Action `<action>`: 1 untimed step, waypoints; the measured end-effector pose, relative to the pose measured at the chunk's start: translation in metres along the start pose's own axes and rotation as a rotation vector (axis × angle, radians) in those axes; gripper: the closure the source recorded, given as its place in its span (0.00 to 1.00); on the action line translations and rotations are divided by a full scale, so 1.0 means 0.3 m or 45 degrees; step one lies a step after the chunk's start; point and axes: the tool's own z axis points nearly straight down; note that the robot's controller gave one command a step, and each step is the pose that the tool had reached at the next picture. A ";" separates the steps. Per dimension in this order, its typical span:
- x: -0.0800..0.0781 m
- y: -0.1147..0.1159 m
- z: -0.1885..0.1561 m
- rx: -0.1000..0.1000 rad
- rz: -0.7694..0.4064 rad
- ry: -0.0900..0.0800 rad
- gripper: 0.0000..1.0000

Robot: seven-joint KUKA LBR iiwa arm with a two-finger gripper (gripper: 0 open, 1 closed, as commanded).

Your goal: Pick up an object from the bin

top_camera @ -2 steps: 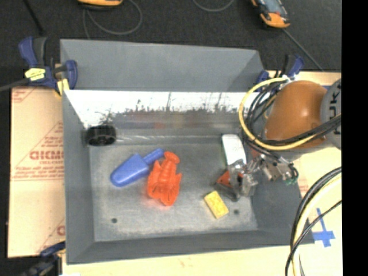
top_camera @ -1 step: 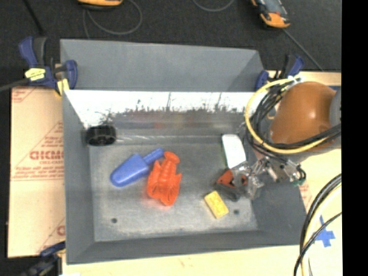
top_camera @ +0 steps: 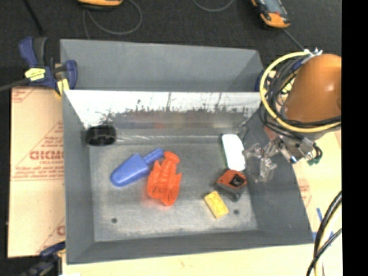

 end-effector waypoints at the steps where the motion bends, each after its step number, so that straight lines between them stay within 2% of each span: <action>1: -0.026 -0.028 -0.192 0.005 -0.018 -0.006 0.00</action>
Offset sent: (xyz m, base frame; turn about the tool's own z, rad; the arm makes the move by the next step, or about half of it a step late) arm 0.0000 0.0000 0.0000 0.0000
